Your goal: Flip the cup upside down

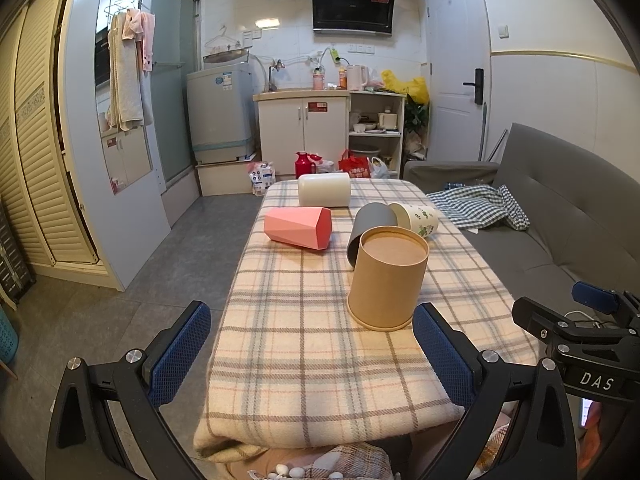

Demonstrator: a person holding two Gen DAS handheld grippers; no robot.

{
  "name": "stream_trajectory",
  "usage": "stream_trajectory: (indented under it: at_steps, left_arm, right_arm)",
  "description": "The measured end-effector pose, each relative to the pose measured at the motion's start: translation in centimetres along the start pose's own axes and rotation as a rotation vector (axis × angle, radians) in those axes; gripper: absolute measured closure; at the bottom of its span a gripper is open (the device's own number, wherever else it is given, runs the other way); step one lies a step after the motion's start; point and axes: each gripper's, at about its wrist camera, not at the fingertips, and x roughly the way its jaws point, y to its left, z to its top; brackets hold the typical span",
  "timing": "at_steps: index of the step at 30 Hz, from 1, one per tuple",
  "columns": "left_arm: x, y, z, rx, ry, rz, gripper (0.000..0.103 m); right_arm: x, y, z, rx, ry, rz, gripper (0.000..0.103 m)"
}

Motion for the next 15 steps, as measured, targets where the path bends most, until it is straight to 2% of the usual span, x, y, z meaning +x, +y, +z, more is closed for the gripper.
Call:
stream_trajectory:
  at_steps: [15]
  left_arm:
    - [0.23,0.30,-0.47,-0.011,0.014,-0.008,0.000]
  right_arm:
    - [0.06,0.12,-0.13,-0.001,0.005,0.001,0.000]
